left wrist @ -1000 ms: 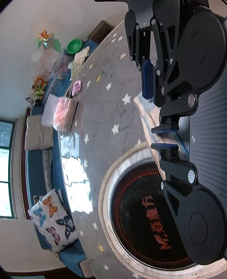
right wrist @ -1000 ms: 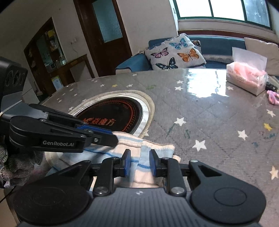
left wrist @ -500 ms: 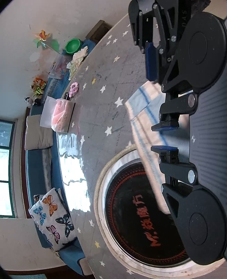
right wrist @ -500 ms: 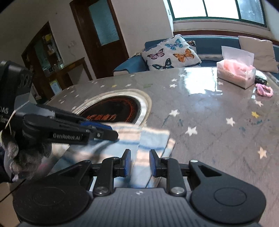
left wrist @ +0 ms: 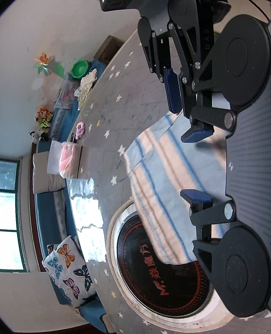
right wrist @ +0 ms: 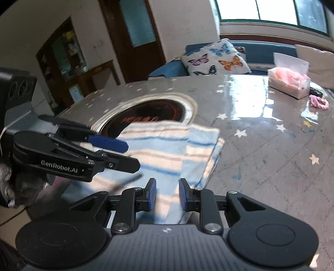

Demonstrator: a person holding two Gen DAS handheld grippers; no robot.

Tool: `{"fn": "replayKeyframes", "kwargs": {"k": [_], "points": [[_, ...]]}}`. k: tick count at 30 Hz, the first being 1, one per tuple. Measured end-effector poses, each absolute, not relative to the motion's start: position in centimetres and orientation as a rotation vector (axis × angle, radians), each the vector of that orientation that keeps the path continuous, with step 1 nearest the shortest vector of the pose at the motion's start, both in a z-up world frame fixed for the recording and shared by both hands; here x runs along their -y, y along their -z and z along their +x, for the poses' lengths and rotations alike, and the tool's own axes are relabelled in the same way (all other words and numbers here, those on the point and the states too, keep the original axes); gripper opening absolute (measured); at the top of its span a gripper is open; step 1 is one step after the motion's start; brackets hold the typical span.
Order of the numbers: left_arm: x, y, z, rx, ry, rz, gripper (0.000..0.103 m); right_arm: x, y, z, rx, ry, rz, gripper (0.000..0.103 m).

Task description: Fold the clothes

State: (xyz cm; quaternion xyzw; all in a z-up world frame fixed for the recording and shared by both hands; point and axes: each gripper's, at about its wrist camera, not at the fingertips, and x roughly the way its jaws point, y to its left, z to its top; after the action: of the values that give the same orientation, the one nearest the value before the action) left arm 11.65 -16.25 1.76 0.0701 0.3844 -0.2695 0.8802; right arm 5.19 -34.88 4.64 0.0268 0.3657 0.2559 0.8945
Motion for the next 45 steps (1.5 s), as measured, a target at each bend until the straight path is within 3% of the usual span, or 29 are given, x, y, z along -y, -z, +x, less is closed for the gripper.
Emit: {"fn": "replayKeyframes", "kwargs": {"k": [16, 19, 21, 30, 41, 45], "points": [[14.2, 0.0, 8.1, -0.837, 0.518, 0.154, 0.058, 33.7, -4.6, 0.7, -0.739, -0.579, -0.079, 0.024], [13.2, -0.6, 8.5, -0.820, 0.475, 0.126, 0.059, 34.5, -5.3, 1.1, -0.737, -0.585, -0.012, 0.030], [12.4, -0.8, 9.0, -0.815, 0.431, 0.098, 0.060, 35.2, -5.6, 1.8, -0.731, -0.561, 0.047, 0.039], [8.8, -0.6, 11.8, -0.833, 0.260, -0.001, 0.060, 36.6, -4.1, 6.3, -0.769, -0.417, 0.172, 0.042], [7.2, 0.4, 13.4, -0.896, 0.241, -0.103, 0.058, 36.0, -2.5, 9.1, -0.818, -0.366, 0.252, 0.042], [7.4, 0.7, 13.8, -0.910, 0.254, -0.125, 0.053, 35.8, -2.5, 9.3, -0.828, -0.357, 0.250, 0.031]]}}
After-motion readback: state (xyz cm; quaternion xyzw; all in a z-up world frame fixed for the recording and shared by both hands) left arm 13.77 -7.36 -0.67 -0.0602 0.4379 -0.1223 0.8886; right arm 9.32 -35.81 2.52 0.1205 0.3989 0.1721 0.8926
